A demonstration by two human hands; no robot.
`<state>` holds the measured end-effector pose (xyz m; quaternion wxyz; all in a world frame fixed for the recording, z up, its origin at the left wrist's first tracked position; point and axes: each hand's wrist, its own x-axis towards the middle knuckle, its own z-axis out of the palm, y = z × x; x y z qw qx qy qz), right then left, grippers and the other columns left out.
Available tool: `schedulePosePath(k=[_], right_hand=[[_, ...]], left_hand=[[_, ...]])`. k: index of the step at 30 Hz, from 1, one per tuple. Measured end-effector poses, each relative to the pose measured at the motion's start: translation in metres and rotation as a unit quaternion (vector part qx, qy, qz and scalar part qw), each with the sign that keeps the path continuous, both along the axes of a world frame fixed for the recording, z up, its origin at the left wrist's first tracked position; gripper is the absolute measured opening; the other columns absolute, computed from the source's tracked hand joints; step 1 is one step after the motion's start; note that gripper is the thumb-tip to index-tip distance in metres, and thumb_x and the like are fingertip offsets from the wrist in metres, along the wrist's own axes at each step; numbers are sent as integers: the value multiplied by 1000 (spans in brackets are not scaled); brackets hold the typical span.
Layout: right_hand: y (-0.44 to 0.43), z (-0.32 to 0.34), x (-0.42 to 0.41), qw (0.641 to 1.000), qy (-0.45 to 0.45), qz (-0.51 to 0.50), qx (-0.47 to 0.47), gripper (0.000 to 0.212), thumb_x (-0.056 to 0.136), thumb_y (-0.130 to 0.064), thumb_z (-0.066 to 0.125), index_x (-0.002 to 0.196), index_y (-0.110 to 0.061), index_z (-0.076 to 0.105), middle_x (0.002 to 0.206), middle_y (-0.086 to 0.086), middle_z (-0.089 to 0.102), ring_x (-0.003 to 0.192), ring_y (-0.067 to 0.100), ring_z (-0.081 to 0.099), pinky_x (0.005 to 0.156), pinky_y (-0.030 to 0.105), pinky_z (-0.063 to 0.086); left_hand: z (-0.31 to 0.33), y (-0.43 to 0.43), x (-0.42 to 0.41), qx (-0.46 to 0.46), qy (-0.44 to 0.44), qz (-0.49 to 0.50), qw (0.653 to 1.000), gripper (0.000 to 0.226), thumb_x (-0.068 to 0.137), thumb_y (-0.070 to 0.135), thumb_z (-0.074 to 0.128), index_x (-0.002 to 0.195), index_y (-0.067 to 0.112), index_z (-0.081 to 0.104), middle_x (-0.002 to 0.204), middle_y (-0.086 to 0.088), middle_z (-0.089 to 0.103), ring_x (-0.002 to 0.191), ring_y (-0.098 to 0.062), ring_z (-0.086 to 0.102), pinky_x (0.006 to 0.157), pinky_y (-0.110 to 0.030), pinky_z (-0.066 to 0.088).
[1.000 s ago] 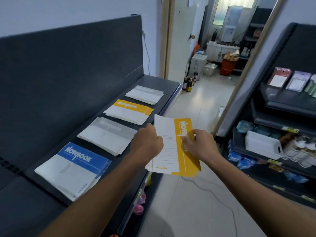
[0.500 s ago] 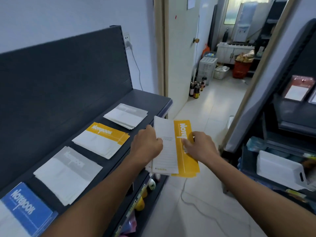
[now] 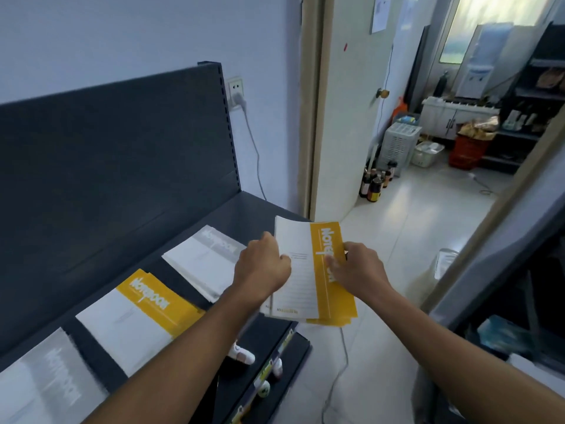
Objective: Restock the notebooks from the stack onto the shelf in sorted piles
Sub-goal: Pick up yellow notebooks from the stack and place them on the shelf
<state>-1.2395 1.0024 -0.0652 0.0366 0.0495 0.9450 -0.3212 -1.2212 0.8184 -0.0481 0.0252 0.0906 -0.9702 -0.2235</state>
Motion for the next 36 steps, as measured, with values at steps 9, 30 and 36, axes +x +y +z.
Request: schedulePosePath(k=[9,30,36], right_hand=[[-27,-9,-106,999,-4,42,-19,18,91,-41,62,103,-28,58,98,-4,68,86,20,68,82,45,60],[-106,-35,-280,946,-3,314,78,38,90,-39,62,126,-27,60,115,3,63,98,27,65,83,41,55],[-118,-53,-305,928,-4,360,95,36,89,-38,62,121,-23,62,111,1,62,88,25,66,76,39,58]], left_hand=[[-12,-22,-85,4,-10,61,998,18,96,28,58,104,15,49,97,-2,60,84,-22,60,60,-32,46],[-47,-43,-165,78,-46,345,934,25,93,28,67,107,11,55,102,-5,64,89,-25,65,69,-37,57],[-64,-38,-179,82,-51,389,916,30,94,29,68,112,10,56,107,-6,65,93,-24,66,73,-37,60]])
